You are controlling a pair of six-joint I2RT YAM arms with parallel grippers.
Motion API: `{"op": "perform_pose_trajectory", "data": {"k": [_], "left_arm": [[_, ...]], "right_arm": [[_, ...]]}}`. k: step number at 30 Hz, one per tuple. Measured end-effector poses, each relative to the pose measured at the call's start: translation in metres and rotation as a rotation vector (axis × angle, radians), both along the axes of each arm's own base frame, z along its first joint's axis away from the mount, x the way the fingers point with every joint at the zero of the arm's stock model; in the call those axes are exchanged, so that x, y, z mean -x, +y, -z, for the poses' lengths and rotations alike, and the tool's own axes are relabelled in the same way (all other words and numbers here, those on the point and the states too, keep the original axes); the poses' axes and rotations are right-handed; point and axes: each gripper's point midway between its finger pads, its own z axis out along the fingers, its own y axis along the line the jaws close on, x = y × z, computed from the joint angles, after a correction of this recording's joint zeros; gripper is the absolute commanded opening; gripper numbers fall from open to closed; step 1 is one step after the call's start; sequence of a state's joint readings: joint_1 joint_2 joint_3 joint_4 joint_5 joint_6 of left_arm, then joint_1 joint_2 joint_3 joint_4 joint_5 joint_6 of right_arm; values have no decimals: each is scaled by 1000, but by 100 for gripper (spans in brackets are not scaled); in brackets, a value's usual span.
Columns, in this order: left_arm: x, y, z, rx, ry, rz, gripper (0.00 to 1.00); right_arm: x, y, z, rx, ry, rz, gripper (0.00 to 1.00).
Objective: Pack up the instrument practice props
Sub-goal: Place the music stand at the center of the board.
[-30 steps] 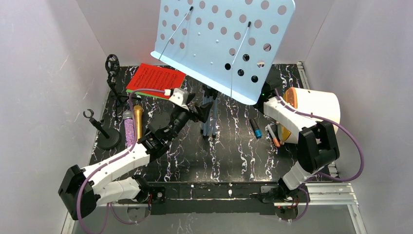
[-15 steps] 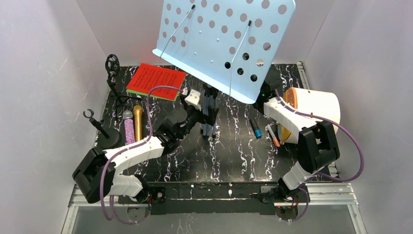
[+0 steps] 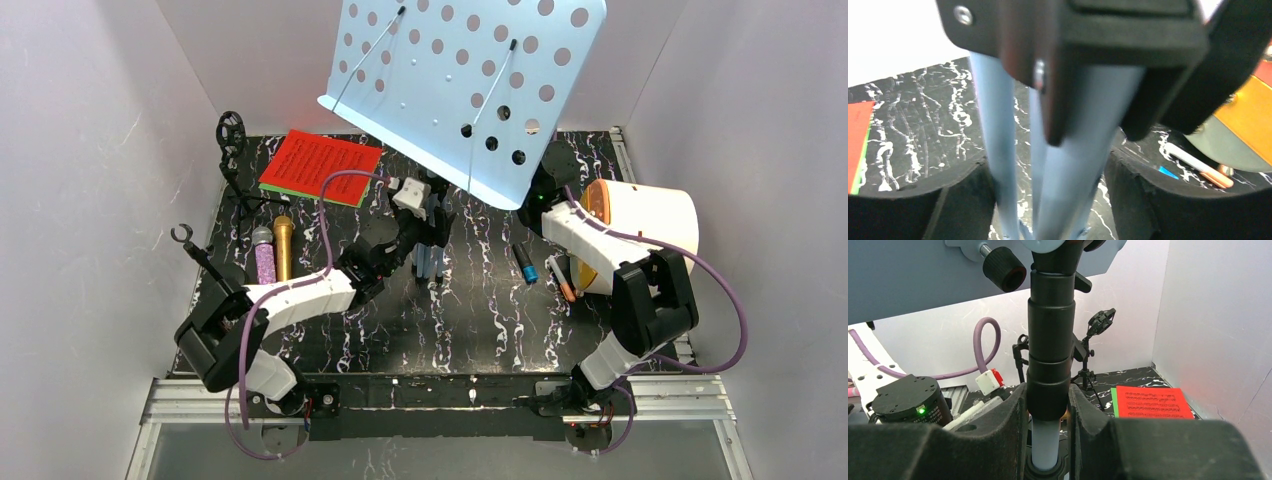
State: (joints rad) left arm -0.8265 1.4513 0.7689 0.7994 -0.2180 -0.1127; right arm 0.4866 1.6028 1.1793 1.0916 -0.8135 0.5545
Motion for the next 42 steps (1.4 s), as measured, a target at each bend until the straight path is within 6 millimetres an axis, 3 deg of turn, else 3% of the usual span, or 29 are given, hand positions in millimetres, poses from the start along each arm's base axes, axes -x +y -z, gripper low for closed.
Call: {"op": "perform_pose_trajectory", "data": {"k": [7,15,21,26,32,42], "left_arm": [[3,2,-2,-24,-11,25,36],[31,10,-1,-85,58,110,31],[54,23,9,-149,150,154,23],[73,40,34,-214,280,151,14],[94,45,55,-201,403,175,3],[129,55,109,-199,569,218,0]], "right_arm": [[0,-2,1,-7,15,22,1],[28,1,1,-12,20,-18,1],[24,-5,14,-39,137,29,1],[10,-8,51,-24,335,96,1],[-3,-17,99,-26,554,189,1],[6,-23,187,3,818,252,1]]}}
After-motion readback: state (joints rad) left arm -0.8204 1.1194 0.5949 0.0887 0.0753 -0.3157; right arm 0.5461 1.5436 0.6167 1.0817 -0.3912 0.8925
